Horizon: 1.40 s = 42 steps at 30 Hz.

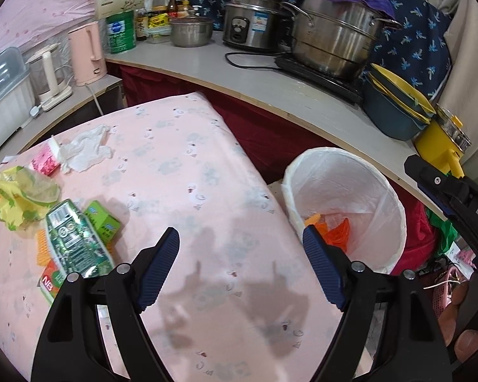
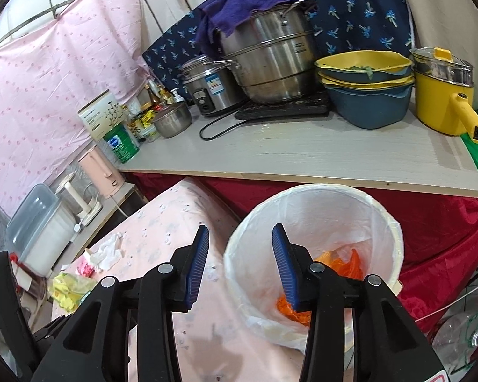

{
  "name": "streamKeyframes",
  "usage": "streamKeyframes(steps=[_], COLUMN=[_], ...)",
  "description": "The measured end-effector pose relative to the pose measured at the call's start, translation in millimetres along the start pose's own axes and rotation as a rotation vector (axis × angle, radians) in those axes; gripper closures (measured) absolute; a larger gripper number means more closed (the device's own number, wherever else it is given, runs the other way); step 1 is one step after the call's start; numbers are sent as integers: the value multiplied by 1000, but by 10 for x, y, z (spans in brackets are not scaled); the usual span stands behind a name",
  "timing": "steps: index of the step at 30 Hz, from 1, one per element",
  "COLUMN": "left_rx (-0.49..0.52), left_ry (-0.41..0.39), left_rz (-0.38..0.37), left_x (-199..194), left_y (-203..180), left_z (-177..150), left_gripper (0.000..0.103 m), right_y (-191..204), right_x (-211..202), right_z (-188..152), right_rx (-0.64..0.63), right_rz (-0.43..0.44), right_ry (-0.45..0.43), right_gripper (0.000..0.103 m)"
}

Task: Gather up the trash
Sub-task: 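Move both tools back to the table toward the yellow-green bag and tissue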

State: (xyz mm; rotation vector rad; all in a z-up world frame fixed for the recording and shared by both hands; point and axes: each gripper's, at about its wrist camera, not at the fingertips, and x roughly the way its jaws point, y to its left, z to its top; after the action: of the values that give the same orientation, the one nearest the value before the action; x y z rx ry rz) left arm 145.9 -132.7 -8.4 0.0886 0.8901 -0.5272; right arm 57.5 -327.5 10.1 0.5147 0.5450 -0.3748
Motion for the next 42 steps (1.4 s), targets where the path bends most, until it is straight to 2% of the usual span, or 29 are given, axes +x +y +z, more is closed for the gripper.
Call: streamKeyframes(steps=[16, 26, 38, 42], left_rx=[-158, -274, -413, -427], left_ry=[-28, -17, -5, -17], left_rz=[82, 141, 205, 237], left_x=[-337, -442, -501, -493], left_y=[966, 1624, 2412, 2596], left_z=[-168, -389, -573, -560], left_gripper=[26, 26, 25, 18], right_y=[896, 1481, 2054, 2215], right_x=[77, 164, 363, 491], right_z=[-304, -668, -939, -985], right_rx=[-128, -214, -302, -312], right_rz=[93, 156, 207, 223], right_ry=[60, 125, 186, 209], right_gripper=[53, 53, 52, 49])
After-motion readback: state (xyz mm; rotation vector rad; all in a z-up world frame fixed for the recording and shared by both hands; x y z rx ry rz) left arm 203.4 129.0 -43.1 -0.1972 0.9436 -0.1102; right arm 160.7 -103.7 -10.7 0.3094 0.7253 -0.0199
